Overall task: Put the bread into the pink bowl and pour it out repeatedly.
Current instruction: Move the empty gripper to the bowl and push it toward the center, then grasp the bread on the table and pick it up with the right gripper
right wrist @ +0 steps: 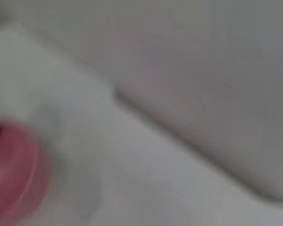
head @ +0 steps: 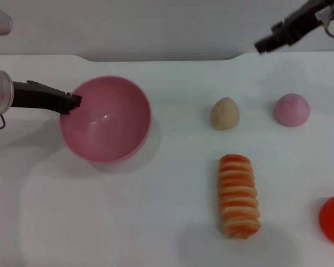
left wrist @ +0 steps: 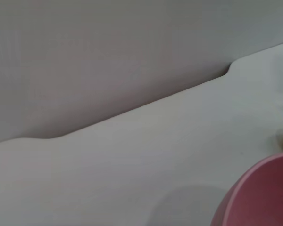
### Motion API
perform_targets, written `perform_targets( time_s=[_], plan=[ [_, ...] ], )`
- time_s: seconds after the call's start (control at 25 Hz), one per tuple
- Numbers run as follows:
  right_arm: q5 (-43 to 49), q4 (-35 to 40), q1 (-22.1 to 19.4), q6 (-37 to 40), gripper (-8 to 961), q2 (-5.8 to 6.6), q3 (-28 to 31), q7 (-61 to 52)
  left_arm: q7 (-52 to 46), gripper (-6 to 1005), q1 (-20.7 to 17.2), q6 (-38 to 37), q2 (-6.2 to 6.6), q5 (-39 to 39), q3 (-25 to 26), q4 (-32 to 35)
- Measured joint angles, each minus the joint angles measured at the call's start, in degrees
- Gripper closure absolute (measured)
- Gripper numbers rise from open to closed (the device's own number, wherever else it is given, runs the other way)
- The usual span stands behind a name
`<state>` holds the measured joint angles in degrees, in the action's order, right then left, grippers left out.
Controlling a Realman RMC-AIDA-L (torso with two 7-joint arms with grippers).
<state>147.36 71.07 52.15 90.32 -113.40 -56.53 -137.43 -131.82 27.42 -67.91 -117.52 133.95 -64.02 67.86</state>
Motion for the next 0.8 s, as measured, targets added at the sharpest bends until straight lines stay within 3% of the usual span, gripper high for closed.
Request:
perform_targets(
  time_s=[0.2, 0.4, 0.48, 0.68, 0.8],
  plan=[
    [5.21, -2.02, 5.53, 10.79, 386, -0.21, -1.41, -2.16, 0.86, 952, 0.26, 0.4, 0.12, -0.01, 0.1, -0.02],
    [5.25, -2.94, 7.07, 14.56, 381, -0.78, -3.99, -5.46, 1.95, 952, 0.43, 0.31, 0.08, 0.02, 0.08, -0.02],
    [5.26, -3.68, 7.13, 14.51, 380, -1.49, -5.74, -6.47, 2.21, 952, 0.44, 0.29, 0.08, 0.02, 0.07, -0.02],
    [5.34, -11.95, 6.67, 11.22, 375, -4.92, -9.43, -4.87, 2.61, 952, 0.44, 0.17, 0.07, 0.01, 0.05, -0.59],
    [4.09, -17.61, 6.45, 8.08, 314, -5.5, -13.08, -4.44, 3.04, 952, 0.29, 0.14, 0.0, 0.01, -0.07, -0.77]
  ],
)
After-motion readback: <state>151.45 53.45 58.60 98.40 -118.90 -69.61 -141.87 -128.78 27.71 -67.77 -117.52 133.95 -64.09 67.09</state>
